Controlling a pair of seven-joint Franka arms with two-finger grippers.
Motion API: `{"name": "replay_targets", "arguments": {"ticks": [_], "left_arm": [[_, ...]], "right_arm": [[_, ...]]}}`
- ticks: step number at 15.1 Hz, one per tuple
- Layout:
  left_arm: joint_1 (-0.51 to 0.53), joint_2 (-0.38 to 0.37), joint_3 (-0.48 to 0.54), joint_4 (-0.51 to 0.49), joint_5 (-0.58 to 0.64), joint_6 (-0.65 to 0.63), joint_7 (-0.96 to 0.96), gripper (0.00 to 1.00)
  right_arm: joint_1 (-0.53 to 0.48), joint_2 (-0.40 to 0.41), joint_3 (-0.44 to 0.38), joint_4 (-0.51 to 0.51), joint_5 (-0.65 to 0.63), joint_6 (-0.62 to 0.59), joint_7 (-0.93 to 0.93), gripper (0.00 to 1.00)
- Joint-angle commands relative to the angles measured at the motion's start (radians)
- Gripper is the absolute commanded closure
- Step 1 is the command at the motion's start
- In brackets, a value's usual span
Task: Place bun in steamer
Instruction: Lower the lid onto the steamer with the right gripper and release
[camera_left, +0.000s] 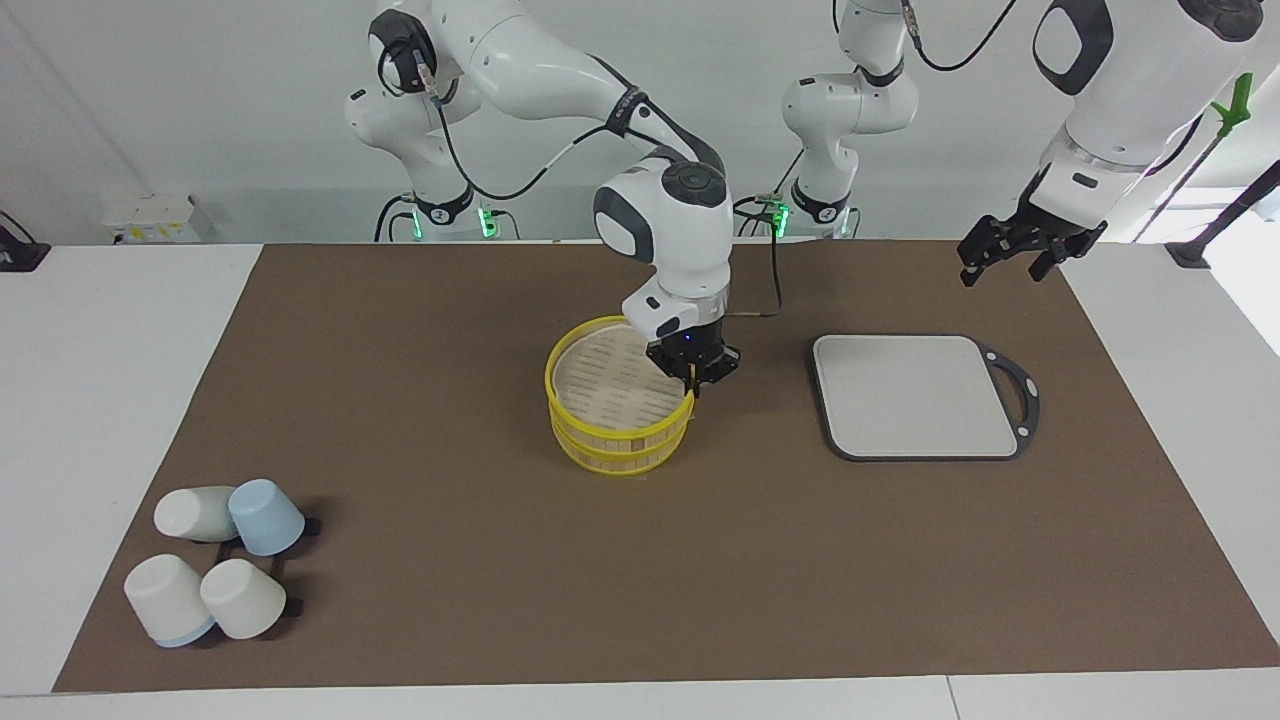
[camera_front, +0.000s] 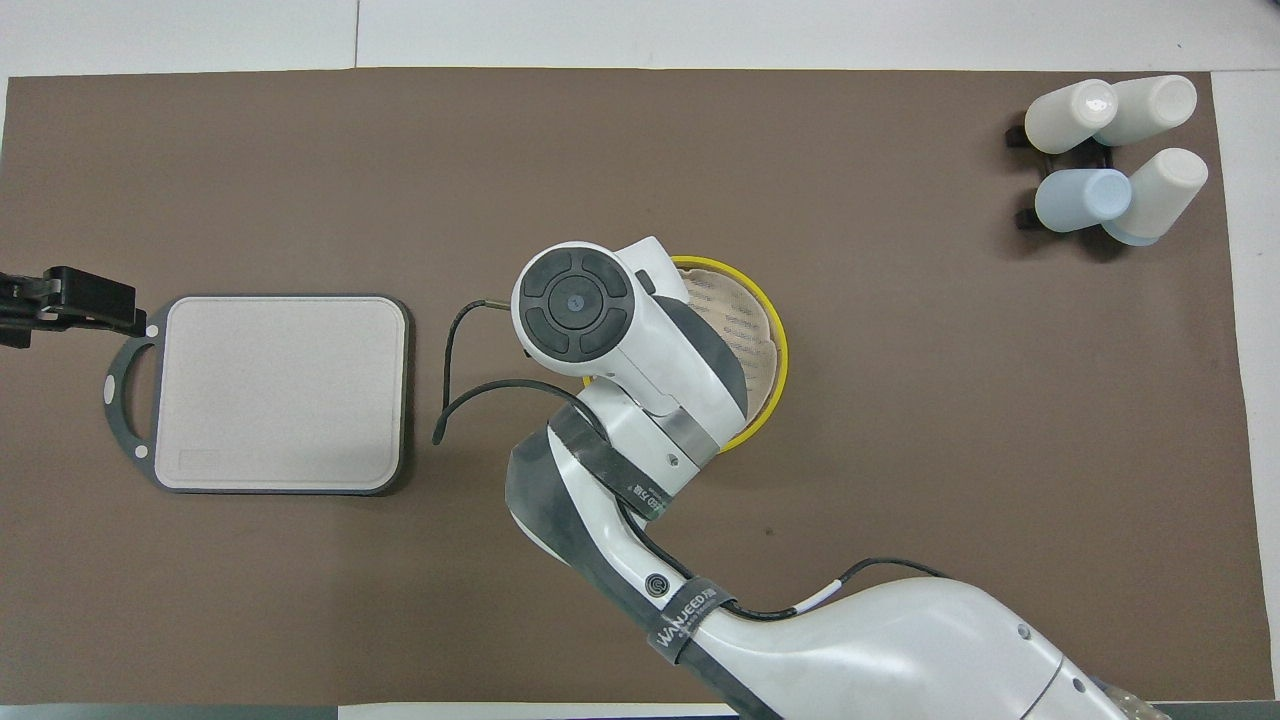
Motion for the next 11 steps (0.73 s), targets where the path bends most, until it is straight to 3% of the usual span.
{"name": "replay_targets", "arguments": {"ticks": [1, 6, 7, 8, 9, 11], "left_arm": [[-0.05, -0.005, 0.037, 0.011, -0.009, -0.024, 0.013, 0.0], [-0.077, -0.006, 0.045, 0.008, -0.009, -0.013, 0.013, 0.0], [-0.082, -0.006, 0.052, 0.009, -0.009, -0.013, 0.013, 0.0], [-0.082, -0.006, 0.054, 0.009, -0.009, -0.013, 0.013, 0.0], [-0.08, -0.006, 0.053, 0.009, -0.011, -0.015, 0.013, 0.0], [-0.065, -0.006, 0.045, 0.009, -0.012, -0.015, 0.015, 0.0]], "right_arm": [[-0.004, -0.038, 0.003, -0.057, -0.019, 0.023, 0.015, 1.0], [-0.01, -0.038, 0.003, -0.059, -0.018, 0.037, 0.01, 1.0], [-0.013, -0.038, 0.003, -0.062, -0.018, 0.041, 0.005, 0.96], [-0.018, -0.038, 0.003, -0.068, -0.018, 0.044, -0.013, 0.53], [-0.02, -0.039, 0.003, -0.069, -0.018, 0.043, -0.039, 0.03], [-0.017, -0.039, 0.002, -0.05, -0.018, 0.018, -0.051, 0.0]]}}
